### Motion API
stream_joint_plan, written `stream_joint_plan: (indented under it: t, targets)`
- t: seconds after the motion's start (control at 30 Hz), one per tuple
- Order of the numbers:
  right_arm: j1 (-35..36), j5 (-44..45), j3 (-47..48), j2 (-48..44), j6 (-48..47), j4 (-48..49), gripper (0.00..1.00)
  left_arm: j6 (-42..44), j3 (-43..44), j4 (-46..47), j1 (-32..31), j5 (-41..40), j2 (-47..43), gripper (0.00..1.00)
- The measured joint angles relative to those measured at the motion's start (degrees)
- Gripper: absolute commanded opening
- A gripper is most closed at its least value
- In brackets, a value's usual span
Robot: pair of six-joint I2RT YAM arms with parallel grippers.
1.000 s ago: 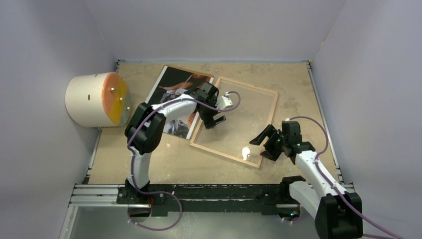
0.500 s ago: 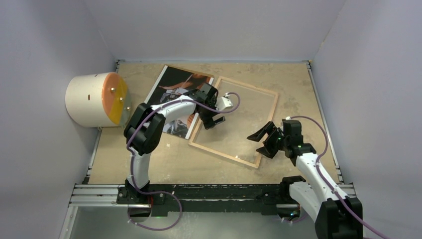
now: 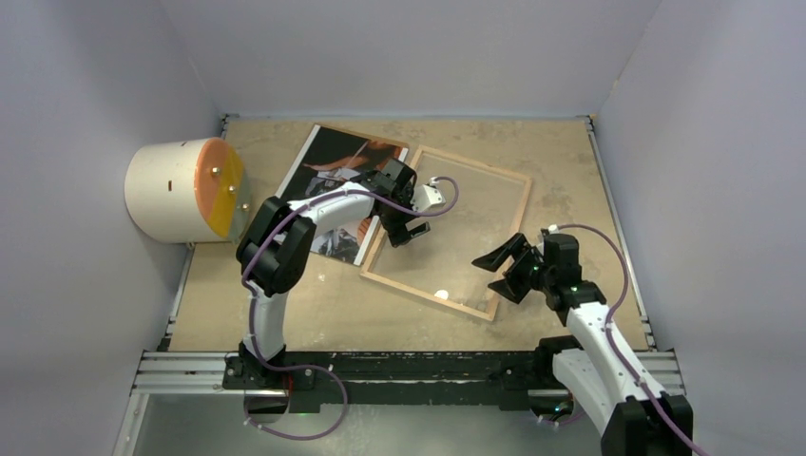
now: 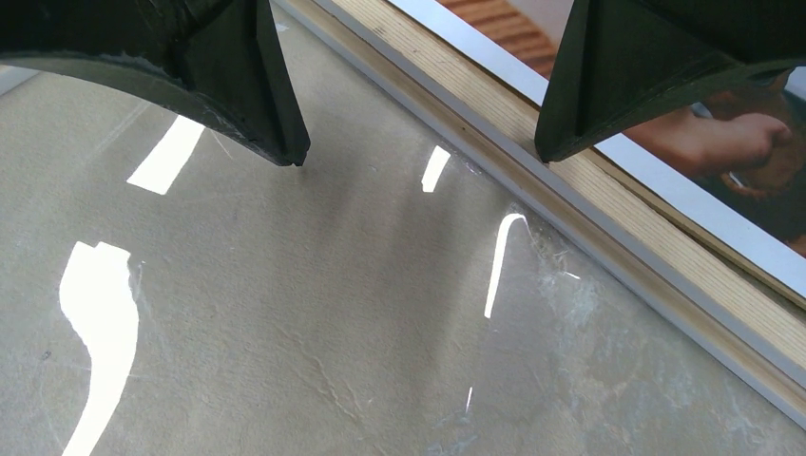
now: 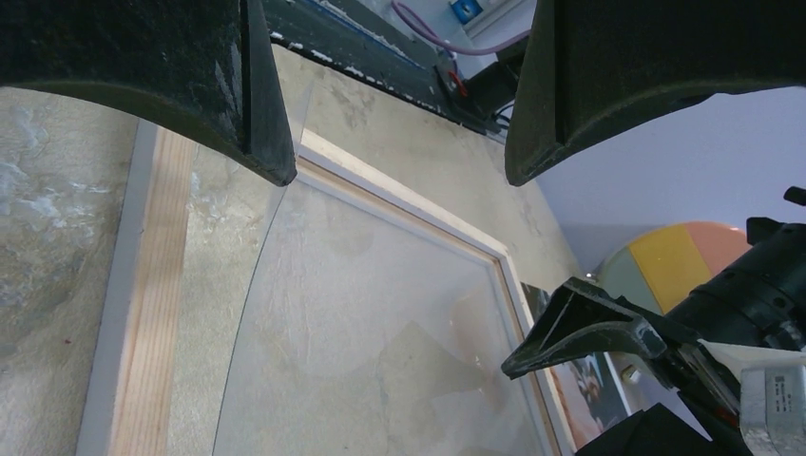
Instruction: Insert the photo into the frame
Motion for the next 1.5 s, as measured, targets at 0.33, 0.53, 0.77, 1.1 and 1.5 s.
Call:
stream_joint_plan:
  t: [0.33,0.53,0.77,1.1,1.5]
  targets:
    - [0.1,0.2,-4.4,-2.9,0.0,-5.4,0.82,0.0,0.1,-0.2,0.0,0.0,0.0,0.99]
    - [0.1,0.1,-4.4,-3.6,-0.3,-7.1,0.81,0.0,0.2,-0.3,0.0,0.0,0.0,0.99]
    - [0.1,-0.5,-4.9,-3.9,0.1,-6.2,0.81,0.0,0.2,-0.3,0.0,0.0,0.0,0.99]
    - [0.1,-3.0,-6.8,-4.2,3.2,-1.0,0.81,0.0,1.2,-2.7,0.0,0.9,0.0,1.00]
    - [0.1,3.4,0.4,-3.9,-1.7,-8.8,0.81,0.6,5.0,-14.3,2.6,3.9,-1.6,1.00]
